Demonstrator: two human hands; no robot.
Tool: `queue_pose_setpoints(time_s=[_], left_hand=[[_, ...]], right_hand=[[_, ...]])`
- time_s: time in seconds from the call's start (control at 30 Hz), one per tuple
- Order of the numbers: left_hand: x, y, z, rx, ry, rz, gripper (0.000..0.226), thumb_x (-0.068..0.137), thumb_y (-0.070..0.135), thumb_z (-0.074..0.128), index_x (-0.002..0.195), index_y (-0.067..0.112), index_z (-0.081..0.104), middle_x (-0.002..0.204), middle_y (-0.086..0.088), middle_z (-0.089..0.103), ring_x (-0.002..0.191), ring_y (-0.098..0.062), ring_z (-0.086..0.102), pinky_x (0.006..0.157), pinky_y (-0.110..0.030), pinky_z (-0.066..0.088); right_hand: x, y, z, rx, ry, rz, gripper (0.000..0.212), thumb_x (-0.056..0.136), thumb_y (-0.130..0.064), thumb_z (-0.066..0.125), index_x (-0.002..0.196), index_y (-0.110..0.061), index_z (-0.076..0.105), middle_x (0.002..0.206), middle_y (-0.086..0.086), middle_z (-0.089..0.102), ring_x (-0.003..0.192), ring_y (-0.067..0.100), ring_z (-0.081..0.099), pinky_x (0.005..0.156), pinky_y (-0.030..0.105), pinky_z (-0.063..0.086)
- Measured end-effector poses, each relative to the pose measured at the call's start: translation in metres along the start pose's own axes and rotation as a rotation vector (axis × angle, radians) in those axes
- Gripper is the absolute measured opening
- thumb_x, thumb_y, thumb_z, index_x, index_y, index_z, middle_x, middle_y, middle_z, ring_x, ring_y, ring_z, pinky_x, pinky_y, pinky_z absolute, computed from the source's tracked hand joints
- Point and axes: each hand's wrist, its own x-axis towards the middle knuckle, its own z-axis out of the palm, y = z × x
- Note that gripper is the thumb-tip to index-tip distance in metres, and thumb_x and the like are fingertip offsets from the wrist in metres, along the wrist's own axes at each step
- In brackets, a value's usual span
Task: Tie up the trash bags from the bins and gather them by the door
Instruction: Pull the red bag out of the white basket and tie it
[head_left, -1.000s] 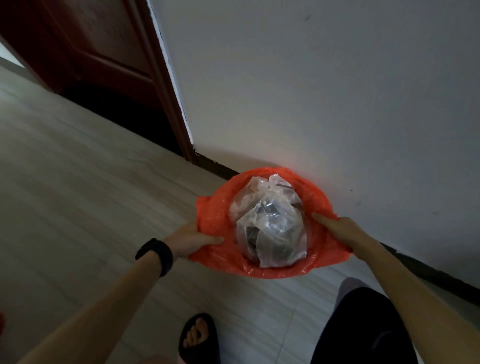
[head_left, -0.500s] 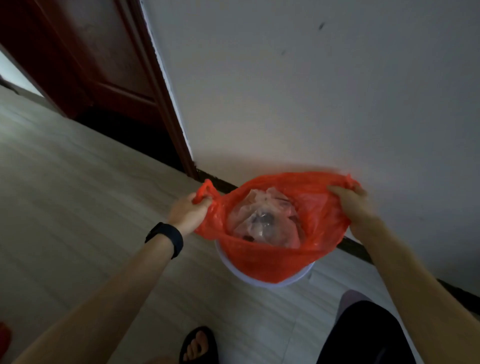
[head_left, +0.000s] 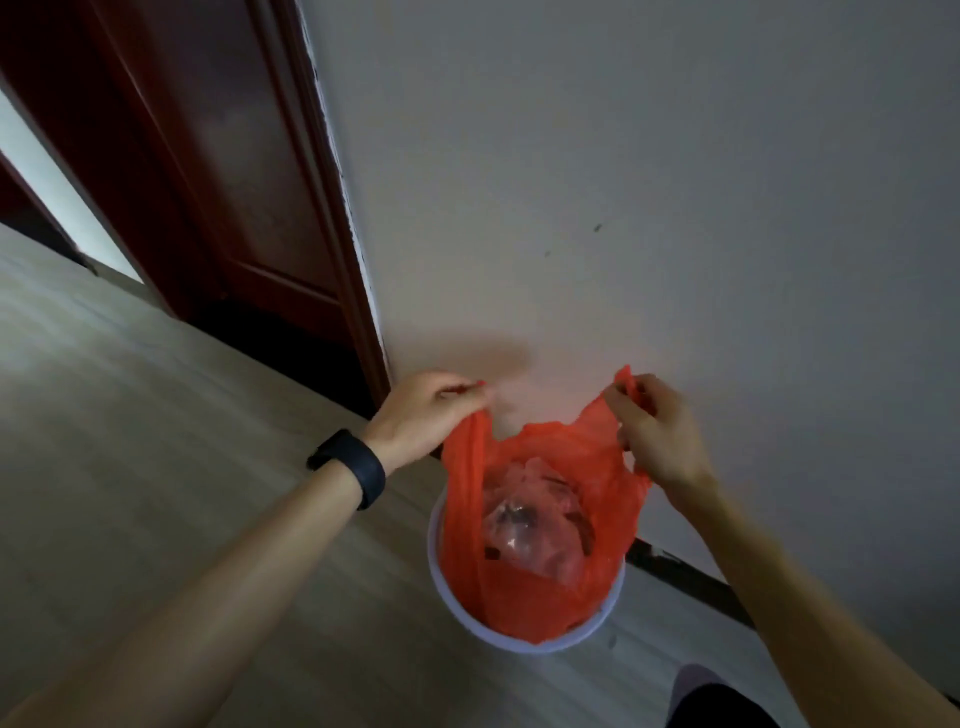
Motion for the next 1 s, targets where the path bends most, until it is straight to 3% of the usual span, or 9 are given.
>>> queue_pose_setpoints(time_s=[0.2, 0.3, 0.37, 0.43, 0.5, 0.67, 0.83, 0.93, 1.0], left_hand=[[-0.006, 0.032, -0.012, 0.355, -0.111, 0.181, 0.016, 0.087, 0.038, 0.069, 0.088, 0.022, 0.075, 0.114, 0.01, 0.061, 0.102, 0.0, 0.056, 0.08, 0.001, 0.033], [-0.007, 0.033, -0.008, 0.235, -0.176, 0.146, 0.008, 0.089, 0.035, 0.068, 0.087, 0.028, 0.072, 0.108, 0.014, 0.069, 0.101, -0.003, 0.064, 0.095, -0.022, 0.048], [-0.008, 0.032, -0.003, 0.175, -0.152, 0.138, 0.009, 0.089, 0.036, 0.068, 0.089, 0.028, 0.073, 0.095, 0.016, 0.072, 0.094, -0.001, 0.066, 0.094, -0.034, 0.051], [-0.006, 0.032, 0.002, 0.175, -0.129, 0.151, 0.011, 0.089, 0.041, 0.068, 0.091, 0.032, 0.074, 0.096, 0.018, 0.07, 0.096, 0.002, 0.063, 0.094, -0.03, 0.051], [-0.006, 0.034, 0.005, 0.161, -0.143, 0.15, 0.012, 0.089, 0.043, 0.067, 0.093, 0.034, 0.073, 0.098, 0.021, 0.067, 0.1, 0.003, 0.06, 0.093, -0.023, 0.047], [-0.001, 0.034, 0.01, 0.112, -0.165, 0.133, 0.013, 0.086, 0.044, 0.071, 0.092, 0.034, 0.075, 0.098, 0.018, 0.07, 0.1, -0.001, 0.063, 0.097, -0.029, 0.05], [-0.007, 0.026, 0.006, -0.052, -0.147, 0.053, 0.018, 0.09, 0.041, 0.066, 0.1, 0.029, 0.073, 0.102, 0.013, 0.072, 0.1, -0.004, 0.066, 0.09, -0.024, 0.051], [-0.016, -0.017, 0.014, -0.168, 0.07, -0.204, 0.026, 0.095, 0.041, 0.058, 0.114, 0.025, 0.063, 0.114, 0.005, 0.068, 0.107, -0.013, 0.063, 0.087, -0.029, 0.051], [-0.026, -0.066, 0.026, 0.007, 0.044, -0.411, 0.039, 0.097, 0.042, 0.054, 0.131, 0.022, 0.052, 0.128, -0.002, 0.061, 0.112, -0.018, 0.059, 0.096, -0.038, 0.049]], right_hand=[[-0.025, -0.048, -0.005, -0.307, -0.009, -0.558, 0.005, 0.082, -0.019, 0.071, 0.077, -0.02, 0.07, 0.078, -0.008, 0.065, 0.069, 0.003, 0.056, 0.066, 0.012, 0.039], [-0.023, -0.039, 0.003, 0.037, -0.097, -0.32, 0.006, 0.087, -0.013, 0.071, 0.084, -0.019, 0.07, 0.105, -0.01, 0.063, 0.091, -0.004, 0.06, 0.082, 0.015, 0.046], [-0.024, -0.038, 0.009, 0.385, -0.194, -0.078, 0.008, 0.093, -0.007, 0.062, 0.089, -0.005, 0.067, 0.095, 0.003, 0.071, 0.083, 0.007, 0.066, 0.08, 0.027, 0.053], [-0.028, -0.036, 0.015, 0.542, -0.258, 0.033, 0.01, 0.096, -0.002, 0.056, 0.092, 0.003, 0.062, 0.085, 0.014, 0.07, 0.077, 0.025, 0.068, 0.073, 0.034, 0.058], [-0.034, -0.029, 0.019, 0.411, -0.297, 0.007, 0.004, 0.093, -0.005, 0.062, 0.096, -0.006, 0.063, 0.084, 0.009, 0.069, 0.076, 0.024, 0.067, 0.07, 0.032, 0.058], [-0.04, -0.013, 0.027, 0.07, -0.439, -0.064, 0.044, 0.076, -0.041, 0.08, 0.115, -0.033, 0.061, 0.1, -0.008, 0.07, 0.091, 0.008, 0.068, 0.08, 0.026, 0.056], [-0.039, -0.009, 0.035, -0.196, -0.273, -0.209, 0.019, 0.092, -0.039, 0.065, 0.1, -0.025, 0.074, 0.091, -0.008, 0.073, 0.083, 0.01, 0.066, 0.075, 0.023, 0.047], [-0.04, -0.007, 0.037, -0.227, -0.212, -0.259, 0.013, 0.093, -0.032, 0.064, 0.096, -0.023, 0.073, 0.088, -0.005, 0.071, 0.08, 0.013, 0.063, 0.072, 0.022, 0.043], [-0.041, -0.004, 0.038, -0.206, -0.207, -0.262, 0.007, 0.094, -0.025, 0.063, 0.092, -0.022, 0.068, 0.08, -0.007, 0.065, 0.073, 0.013, 0.059, 0.068, 0.023, 0.04]])
